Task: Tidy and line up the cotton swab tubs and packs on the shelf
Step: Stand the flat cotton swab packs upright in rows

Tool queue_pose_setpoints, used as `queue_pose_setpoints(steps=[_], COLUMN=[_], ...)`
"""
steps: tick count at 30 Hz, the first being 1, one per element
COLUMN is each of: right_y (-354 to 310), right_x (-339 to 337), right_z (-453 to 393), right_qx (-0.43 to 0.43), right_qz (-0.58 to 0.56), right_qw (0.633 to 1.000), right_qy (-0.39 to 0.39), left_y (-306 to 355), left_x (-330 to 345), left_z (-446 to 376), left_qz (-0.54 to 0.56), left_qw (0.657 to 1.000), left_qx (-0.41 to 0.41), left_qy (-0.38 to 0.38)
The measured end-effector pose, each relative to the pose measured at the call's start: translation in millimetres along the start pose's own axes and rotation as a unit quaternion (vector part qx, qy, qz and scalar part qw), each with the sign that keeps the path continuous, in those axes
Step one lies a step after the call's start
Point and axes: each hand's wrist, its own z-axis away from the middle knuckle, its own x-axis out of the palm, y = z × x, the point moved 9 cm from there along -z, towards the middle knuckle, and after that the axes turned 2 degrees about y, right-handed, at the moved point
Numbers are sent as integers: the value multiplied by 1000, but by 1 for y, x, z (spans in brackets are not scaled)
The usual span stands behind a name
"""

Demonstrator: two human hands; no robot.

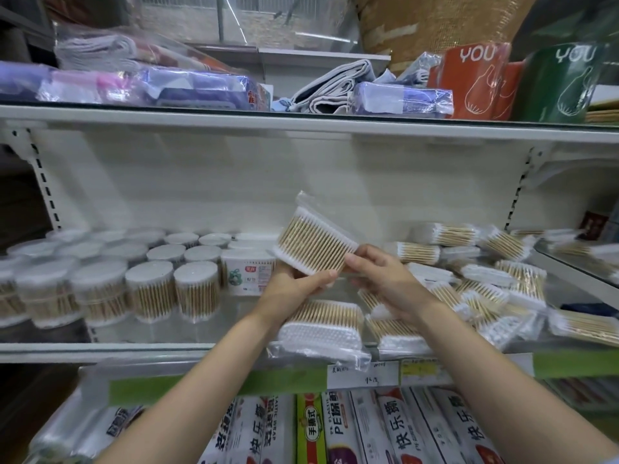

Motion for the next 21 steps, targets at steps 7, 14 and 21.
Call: queue_pose_setpoints(steps=[7, 14, 21], right_y=[2, 2, 2], right_x=[-15, -8, -11], right_z=[-2, 0, 0], right_qx=[-8, -3, -4], right_qz=[-68, -18, -18], right_qw=[995, 999, 998], right_qy=[79, 49, 67], left_y=[1, 1, 12], left_x=[-13, -23, -31], left_z=[0, -2, 4], left_qz=[59, 76, -122], left_qw=[996, 991, 970], left_qx=[1, 16, 101], left_qy=[62, 109, 185])
